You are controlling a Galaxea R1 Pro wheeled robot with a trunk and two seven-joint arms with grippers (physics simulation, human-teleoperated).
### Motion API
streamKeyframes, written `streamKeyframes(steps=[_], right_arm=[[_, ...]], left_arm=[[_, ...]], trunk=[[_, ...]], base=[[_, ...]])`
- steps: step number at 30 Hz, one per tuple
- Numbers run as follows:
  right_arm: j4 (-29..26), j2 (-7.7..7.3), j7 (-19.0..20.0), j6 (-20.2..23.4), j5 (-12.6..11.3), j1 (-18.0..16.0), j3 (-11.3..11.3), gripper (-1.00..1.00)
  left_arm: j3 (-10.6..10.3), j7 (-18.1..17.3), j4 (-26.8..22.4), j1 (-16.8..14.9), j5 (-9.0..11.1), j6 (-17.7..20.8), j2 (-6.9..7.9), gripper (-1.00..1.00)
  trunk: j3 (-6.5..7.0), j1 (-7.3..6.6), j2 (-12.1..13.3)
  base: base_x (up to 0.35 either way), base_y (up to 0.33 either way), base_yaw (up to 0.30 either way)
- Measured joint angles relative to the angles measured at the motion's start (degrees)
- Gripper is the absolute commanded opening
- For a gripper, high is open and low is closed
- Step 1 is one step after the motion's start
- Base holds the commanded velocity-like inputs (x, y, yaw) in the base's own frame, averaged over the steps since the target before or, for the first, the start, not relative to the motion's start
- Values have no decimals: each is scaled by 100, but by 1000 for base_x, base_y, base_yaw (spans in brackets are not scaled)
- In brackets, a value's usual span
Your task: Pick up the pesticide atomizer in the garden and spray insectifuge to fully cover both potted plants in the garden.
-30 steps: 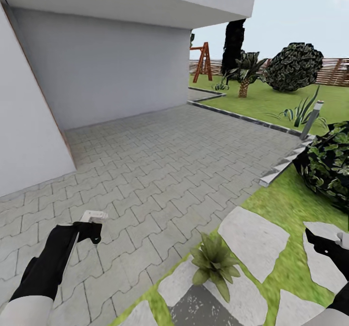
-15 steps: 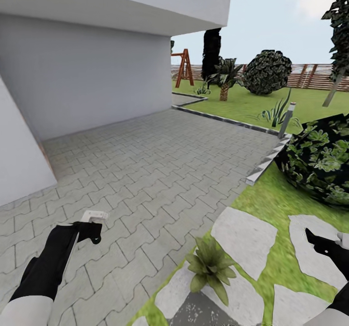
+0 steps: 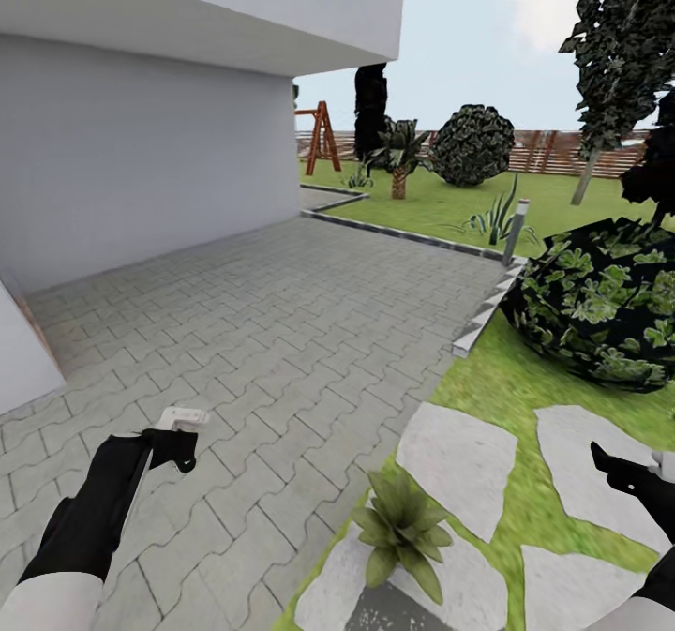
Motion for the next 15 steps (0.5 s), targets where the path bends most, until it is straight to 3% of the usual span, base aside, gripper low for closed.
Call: streamKeyframes(steps=[7,15], right_arm=[[2,1,0,0,0,-1,0,100],[0,1,0,0,0,-1,0,100]], left_arm=[[2,-5,-1,1,0,2,1,-100],[4,-5,-1,1,-2,-1,1,-100]], trunk=[[20,1,1],[21,2,0]], base=[[150,271,-75],[15,267,-5]])
